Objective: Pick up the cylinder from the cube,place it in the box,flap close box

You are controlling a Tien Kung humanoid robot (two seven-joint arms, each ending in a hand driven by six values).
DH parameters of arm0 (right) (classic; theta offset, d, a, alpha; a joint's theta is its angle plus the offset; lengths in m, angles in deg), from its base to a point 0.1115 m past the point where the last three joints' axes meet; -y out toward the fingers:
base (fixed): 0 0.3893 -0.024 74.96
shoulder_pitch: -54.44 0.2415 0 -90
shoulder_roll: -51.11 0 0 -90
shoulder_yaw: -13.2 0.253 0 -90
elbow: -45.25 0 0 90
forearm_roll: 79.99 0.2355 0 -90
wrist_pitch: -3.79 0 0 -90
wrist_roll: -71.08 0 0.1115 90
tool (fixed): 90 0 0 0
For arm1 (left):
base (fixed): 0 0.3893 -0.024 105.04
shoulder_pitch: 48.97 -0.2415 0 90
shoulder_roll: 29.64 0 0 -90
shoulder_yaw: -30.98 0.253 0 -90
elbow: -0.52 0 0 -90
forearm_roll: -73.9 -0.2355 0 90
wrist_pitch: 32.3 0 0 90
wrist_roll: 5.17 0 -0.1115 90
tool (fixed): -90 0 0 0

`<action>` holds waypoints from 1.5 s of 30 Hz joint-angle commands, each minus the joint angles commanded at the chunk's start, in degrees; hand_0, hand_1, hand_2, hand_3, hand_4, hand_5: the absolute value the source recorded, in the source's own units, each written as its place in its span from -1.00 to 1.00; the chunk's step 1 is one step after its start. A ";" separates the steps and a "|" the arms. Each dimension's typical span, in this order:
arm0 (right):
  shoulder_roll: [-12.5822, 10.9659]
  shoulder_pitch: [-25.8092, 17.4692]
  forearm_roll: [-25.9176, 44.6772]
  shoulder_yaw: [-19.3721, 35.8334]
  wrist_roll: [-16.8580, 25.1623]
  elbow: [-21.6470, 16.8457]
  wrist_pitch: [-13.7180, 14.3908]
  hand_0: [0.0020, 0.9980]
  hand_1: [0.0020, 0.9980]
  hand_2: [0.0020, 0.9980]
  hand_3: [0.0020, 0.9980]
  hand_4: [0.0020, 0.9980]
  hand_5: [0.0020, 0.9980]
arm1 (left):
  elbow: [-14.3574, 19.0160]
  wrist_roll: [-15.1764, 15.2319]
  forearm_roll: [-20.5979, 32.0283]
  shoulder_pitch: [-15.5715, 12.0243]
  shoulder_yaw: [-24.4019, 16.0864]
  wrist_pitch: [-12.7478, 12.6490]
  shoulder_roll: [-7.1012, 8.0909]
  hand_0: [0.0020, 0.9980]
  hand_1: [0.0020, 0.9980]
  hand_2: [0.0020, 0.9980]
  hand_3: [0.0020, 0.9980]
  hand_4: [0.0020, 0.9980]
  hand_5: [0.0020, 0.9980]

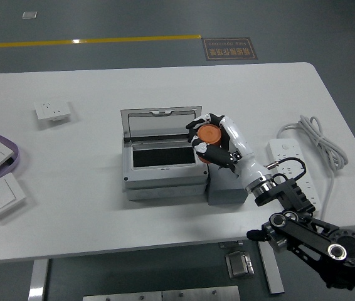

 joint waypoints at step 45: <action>9.30 15.32 -53.06 -13.11 -27.93 13.56 -11.62 0.54 0.35 0.34 0.31 0.28 -0.40 | 0.07 0.10 0.51 0.46 1.06 -0.15 0.36 0.25 0.29 0.37 0.47 0.49 -0.43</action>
